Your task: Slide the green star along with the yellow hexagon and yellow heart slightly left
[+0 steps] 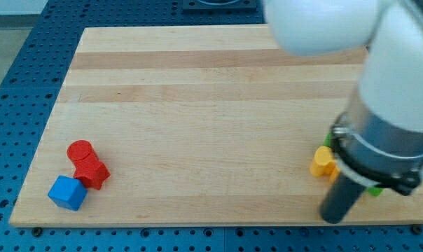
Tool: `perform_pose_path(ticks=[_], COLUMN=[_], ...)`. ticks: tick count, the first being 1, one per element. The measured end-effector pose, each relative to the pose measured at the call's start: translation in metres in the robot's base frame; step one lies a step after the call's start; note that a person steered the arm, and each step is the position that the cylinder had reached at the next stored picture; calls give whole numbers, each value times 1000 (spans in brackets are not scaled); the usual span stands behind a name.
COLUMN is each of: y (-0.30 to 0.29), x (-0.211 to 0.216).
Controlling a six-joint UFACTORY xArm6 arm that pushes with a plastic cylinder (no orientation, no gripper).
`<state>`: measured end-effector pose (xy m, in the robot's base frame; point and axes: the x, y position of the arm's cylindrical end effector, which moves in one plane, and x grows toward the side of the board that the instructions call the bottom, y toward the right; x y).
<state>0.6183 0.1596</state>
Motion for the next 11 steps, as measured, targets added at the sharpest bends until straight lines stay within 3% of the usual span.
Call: perform_pose_path(ticks=[4,6,11], y=[81,86,-25], x=[-2,-36,-67])
